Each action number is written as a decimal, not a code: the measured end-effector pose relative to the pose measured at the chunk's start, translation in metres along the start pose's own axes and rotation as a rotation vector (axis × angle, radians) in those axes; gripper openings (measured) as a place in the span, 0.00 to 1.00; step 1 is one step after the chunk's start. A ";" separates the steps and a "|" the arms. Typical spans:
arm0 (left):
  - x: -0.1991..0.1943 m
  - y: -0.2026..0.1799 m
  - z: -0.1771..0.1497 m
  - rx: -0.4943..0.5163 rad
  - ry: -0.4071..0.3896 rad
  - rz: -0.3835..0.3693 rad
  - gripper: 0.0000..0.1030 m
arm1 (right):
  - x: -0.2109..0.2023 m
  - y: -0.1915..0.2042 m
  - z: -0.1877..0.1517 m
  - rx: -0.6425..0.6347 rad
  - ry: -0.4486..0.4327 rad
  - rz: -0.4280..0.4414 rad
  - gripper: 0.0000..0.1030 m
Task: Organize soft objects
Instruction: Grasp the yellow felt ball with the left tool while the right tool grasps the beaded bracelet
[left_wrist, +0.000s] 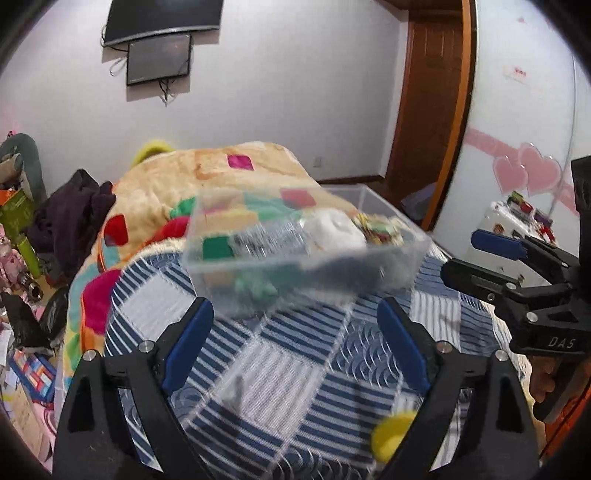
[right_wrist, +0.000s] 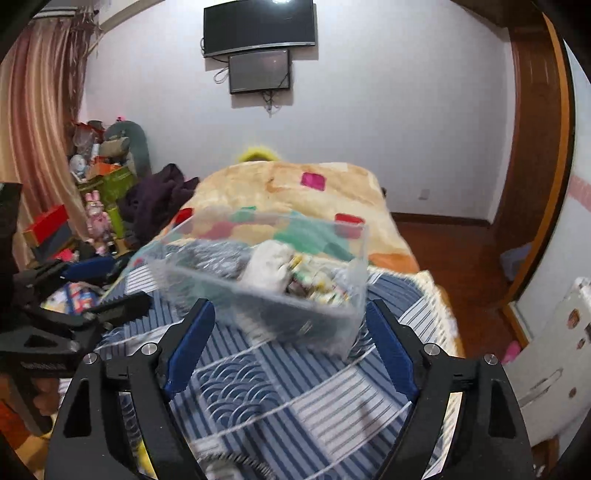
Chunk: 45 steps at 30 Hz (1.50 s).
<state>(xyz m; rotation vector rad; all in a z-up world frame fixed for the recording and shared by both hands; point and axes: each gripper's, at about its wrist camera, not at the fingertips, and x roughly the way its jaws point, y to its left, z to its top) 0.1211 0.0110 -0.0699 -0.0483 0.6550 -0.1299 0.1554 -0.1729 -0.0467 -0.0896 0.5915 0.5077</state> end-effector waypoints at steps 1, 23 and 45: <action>0.000 -0.002 -0.004 0.002 0.010 -0.005 0.88 | -0.001 0.002 -0.004 0.002 0.003 0.010 0.80; 0.005 -0.034 -0.070 -0.036 0.152 -0.148 0.85 | -0.009 0.004 -0.093 0.118 0.221 0.102 0.42; -0.005 -0.041 -0.062 -0.046 0.125 -0.240 0.04 | -0.022 0.002 -0.088 0.131 0.155 0.109 0.07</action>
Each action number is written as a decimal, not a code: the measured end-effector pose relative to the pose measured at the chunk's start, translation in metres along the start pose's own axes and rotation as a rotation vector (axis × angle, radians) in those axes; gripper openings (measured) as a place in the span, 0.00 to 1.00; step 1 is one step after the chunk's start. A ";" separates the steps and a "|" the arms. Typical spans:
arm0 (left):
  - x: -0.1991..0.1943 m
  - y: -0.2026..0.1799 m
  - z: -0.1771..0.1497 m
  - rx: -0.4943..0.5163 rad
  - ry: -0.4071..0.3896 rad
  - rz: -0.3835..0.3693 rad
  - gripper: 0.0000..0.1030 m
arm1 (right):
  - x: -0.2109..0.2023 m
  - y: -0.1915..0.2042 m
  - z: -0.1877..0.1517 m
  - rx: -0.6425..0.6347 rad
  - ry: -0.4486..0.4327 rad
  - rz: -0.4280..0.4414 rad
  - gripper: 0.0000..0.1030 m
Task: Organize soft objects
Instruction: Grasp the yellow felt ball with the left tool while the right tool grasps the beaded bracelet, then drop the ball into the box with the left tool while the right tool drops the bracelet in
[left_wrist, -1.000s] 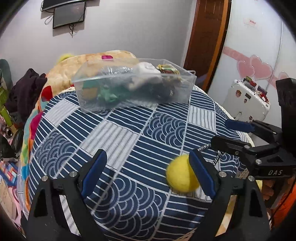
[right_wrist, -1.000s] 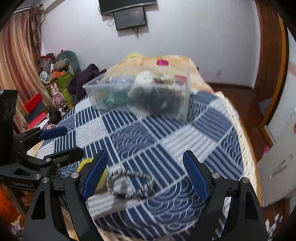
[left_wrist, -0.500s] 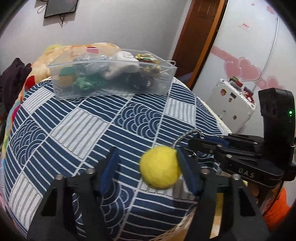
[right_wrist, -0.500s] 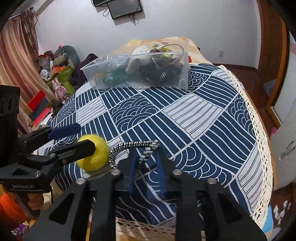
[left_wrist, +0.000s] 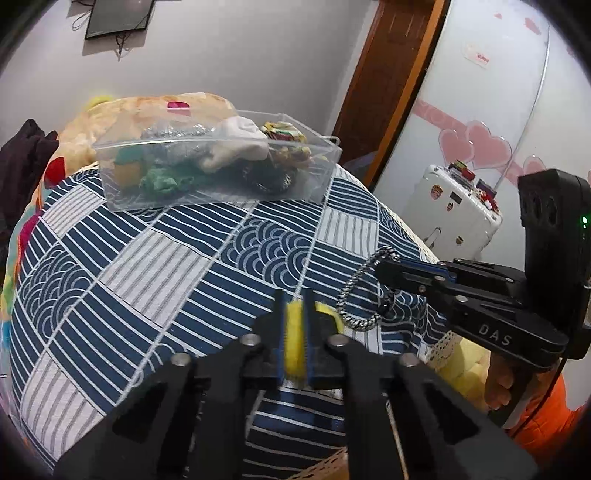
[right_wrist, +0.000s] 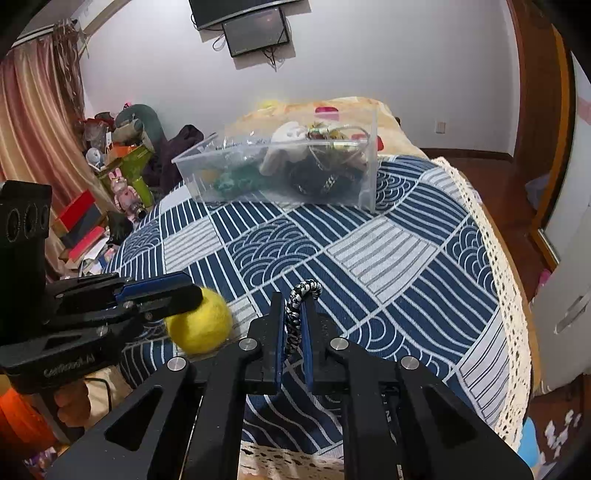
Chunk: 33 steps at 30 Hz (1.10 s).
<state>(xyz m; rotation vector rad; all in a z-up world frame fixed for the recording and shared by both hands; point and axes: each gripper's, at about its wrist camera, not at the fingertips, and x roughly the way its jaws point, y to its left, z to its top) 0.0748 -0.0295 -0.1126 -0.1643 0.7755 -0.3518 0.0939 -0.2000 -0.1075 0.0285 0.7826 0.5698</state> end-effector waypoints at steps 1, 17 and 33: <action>0.000 0.002 0.001 -0.005 0.002 -0.004 0.04 | -0.001 0.001 0.002 -0.002 -0.007 -0.001 0.07; 0.014 -0.018 -0.004 0.048 0.052 0.018 0.45 | -0.017 -0.006 0.015 0.003 -0.062 -0.034 0.07; 0.008 0.001 0.005 0.026 -0.011 0.061 0.40 | -0.017 -0.004 0.030 -0.005 -0.100 -0.012 0.07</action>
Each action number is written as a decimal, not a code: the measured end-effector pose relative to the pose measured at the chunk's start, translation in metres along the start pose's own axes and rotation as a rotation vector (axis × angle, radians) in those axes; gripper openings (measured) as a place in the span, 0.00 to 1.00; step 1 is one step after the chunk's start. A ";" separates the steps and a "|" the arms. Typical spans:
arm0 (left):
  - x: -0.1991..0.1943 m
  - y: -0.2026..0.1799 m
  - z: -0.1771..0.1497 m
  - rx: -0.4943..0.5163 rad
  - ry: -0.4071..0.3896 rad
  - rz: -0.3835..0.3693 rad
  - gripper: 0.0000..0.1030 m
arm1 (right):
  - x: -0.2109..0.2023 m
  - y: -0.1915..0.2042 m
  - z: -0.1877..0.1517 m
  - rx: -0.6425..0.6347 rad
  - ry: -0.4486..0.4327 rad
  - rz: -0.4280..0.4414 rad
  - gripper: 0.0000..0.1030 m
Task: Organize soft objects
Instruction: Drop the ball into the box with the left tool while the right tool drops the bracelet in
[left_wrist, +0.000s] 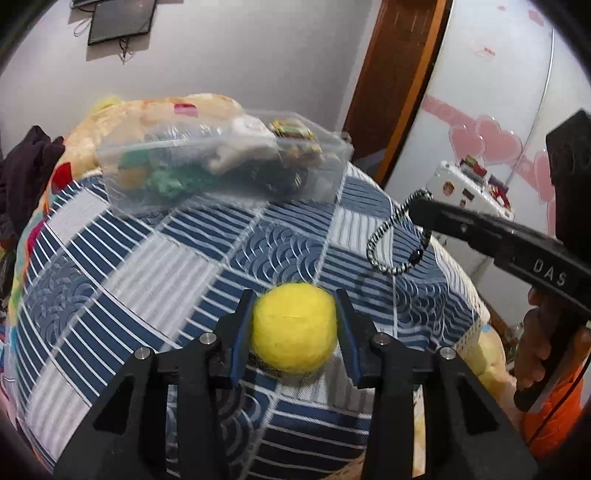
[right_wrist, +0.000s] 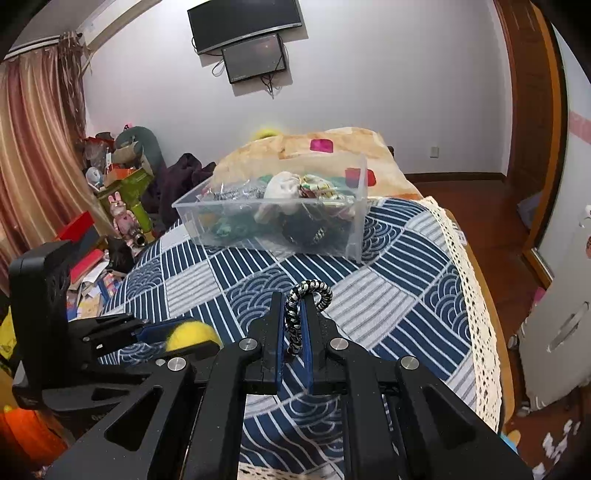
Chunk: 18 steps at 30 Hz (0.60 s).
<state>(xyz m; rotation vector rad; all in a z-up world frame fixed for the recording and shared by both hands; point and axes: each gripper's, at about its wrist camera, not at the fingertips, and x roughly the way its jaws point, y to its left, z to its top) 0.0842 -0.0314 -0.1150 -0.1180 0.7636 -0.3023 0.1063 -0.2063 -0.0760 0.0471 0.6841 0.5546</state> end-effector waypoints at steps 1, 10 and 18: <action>-0.002 0.002 0.004 0.002 -0.011 0.008 0.40 | 0.001 0.001 0.003 -0.002 -0.004 0.004 0.07; -0.015 0.023 0.054 0.001 -0.135 0.090 0.40 | 0.007 0.015 0.038 -0.057 -0.091 0.028 0.07; -0.008 0.042 0.095 0.002 -0.195 0.155 0.40 | 0.019 0.031 0.073 -0.115 -0.163 0.024 0.07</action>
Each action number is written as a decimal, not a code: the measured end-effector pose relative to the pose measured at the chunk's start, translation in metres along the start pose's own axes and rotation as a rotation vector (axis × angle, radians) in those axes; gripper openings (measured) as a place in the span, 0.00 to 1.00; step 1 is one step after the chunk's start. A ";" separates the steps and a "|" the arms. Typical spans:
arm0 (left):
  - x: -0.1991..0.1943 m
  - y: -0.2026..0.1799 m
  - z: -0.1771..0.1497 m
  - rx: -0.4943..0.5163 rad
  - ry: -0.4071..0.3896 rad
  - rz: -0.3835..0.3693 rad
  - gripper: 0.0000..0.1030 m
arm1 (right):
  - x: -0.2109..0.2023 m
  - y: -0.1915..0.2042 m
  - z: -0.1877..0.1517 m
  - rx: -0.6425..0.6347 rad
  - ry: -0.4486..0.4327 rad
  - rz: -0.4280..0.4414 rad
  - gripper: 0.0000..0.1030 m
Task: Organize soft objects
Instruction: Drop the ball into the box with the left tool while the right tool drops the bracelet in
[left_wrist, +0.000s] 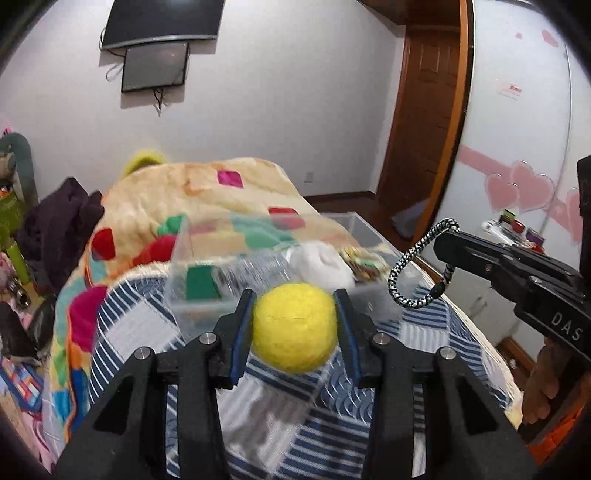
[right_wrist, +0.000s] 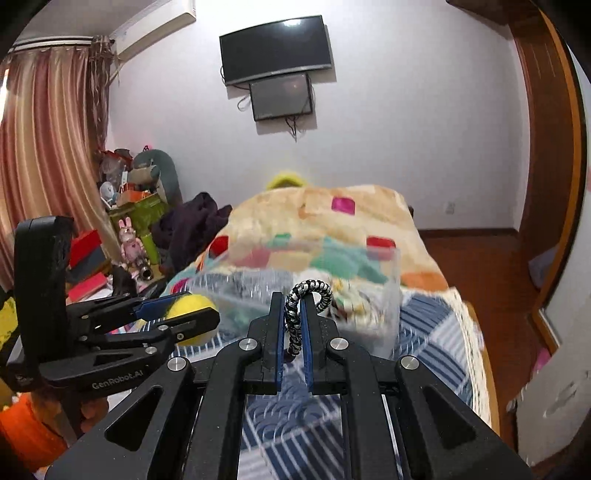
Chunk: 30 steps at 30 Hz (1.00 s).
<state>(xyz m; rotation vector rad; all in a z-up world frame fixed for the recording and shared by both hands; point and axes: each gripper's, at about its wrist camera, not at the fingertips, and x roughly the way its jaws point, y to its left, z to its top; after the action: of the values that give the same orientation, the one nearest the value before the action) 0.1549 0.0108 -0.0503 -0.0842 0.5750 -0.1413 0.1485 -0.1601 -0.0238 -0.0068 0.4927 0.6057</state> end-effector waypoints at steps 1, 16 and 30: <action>0.003 0.002 0.005 0.003 -0.007 0.012 0.40 | 0.004 0.001 0.005 -0.002 -0.008 -0.003 0.07; 0.066 0.060 0.023 -0.038 0.040 0.185 0.40 | 0.081 -0.006 0.013 0.023 0.084 0.027 0.07; 0.070 0.057 0.013 -0.031 0.070 0.152 0.56 | 0.092 -0.026 -0.003 0.035 0.241 0.025 0.16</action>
<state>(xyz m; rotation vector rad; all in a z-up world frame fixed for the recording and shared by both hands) 0.2261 0.0564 -0.0831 -0.0654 0.6509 0.0128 0.2267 -0.1318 -0.0708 -0.0405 0.7380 0.6235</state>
